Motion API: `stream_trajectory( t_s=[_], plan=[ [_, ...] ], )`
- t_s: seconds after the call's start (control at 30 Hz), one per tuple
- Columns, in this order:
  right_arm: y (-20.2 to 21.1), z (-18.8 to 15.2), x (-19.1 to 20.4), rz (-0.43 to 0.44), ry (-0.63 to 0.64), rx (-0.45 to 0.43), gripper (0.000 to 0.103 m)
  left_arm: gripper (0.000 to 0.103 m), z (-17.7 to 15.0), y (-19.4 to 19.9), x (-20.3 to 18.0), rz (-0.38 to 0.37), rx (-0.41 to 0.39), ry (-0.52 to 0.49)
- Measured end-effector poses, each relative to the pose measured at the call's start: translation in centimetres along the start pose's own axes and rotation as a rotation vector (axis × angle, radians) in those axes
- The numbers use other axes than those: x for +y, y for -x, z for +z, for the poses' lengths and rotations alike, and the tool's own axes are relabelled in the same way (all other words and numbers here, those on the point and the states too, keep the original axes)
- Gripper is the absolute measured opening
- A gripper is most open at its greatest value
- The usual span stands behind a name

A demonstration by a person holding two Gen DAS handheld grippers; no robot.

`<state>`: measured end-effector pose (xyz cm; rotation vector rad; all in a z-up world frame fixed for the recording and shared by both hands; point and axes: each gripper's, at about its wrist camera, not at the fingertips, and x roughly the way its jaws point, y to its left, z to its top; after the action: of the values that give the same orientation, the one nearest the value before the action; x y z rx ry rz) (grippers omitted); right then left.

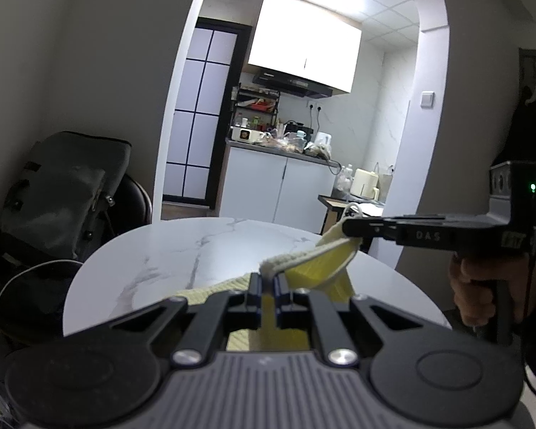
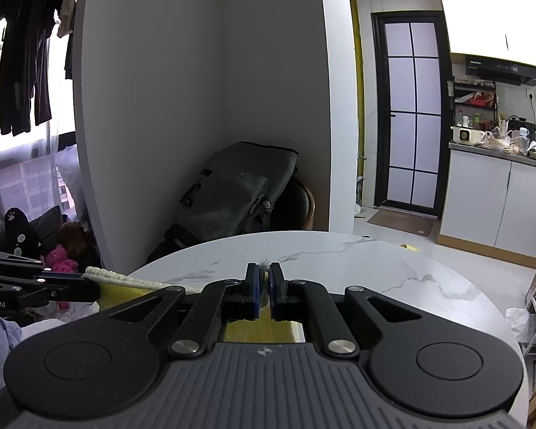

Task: Fold towel
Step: 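Lift the gripped towel end with both grippers and carry it over the opposite end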

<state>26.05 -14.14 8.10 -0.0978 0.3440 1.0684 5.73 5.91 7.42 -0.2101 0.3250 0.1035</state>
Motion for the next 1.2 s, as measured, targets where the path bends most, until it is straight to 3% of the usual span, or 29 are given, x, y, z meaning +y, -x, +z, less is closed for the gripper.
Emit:
stream_trajectory(
  t_s=[1.2],
  plan=[
    [-8.2,-1.1,-1.0,0.012,-0.01,0.129,0.007,0.008,-0.7,-5.8,5.8,0.049,0.076,0.104]
  ],
)
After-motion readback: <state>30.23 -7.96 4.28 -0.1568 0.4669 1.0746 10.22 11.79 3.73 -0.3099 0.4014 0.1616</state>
